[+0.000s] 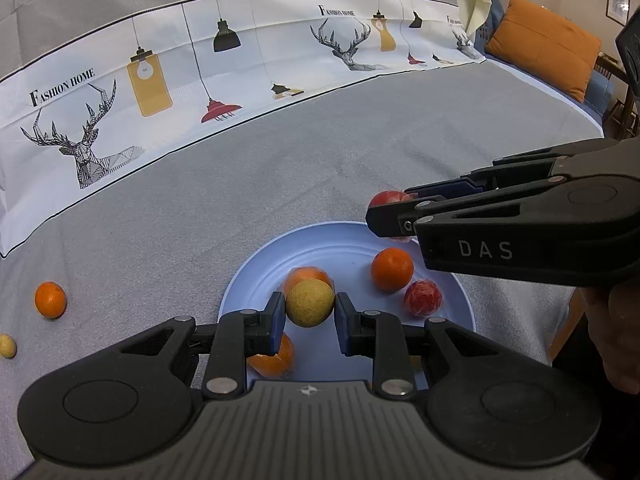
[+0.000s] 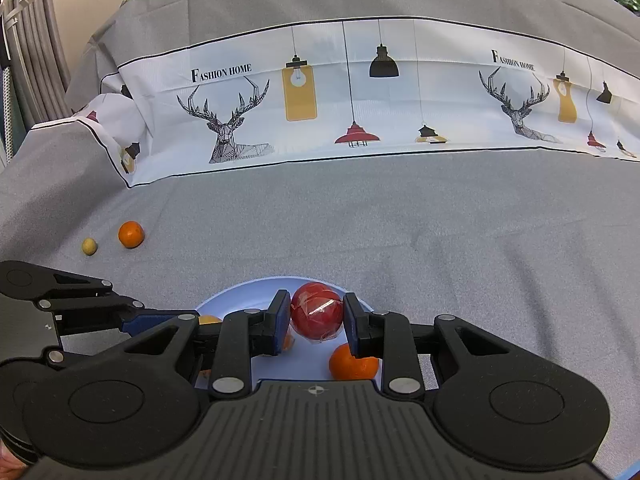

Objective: Organize fruits
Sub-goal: 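Open the left tool dropping the yellow fruit while the right tool releases the red fruit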

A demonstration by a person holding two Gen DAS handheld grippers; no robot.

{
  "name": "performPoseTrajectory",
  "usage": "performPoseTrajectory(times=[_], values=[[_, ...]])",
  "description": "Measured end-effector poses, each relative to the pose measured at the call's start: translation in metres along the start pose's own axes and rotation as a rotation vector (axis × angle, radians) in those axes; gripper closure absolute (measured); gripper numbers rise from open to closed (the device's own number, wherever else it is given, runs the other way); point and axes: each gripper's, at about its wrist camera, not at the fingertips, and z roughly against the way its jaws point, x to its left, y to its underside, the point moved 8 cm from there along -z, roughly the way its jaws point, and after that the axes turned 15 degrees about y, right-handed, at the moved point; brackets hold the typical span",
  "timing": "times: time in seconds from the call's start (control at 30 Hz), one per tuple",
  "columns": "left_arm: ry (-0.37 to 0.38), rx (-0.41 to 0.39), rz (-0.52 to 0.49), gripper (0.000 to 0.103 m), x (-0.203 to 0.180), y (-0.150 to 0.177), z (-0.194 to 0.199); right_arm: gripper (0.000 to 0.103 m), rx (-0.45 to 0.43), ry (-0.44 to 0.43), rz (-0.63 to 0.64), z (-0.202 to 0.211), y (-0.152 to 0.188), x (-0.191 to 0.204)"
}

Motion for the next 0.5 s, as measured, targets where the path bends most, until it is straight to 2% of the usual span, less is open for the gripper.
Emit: performPoseTrajectory(times=[0.5], values=[[0.003, -0.001, 0.016, 0.073, 0.0022, 0.0002, 0.001, 0.072, 0.013, 0.003, -0.006, -0.0032, 0.0041, -0.0009]])
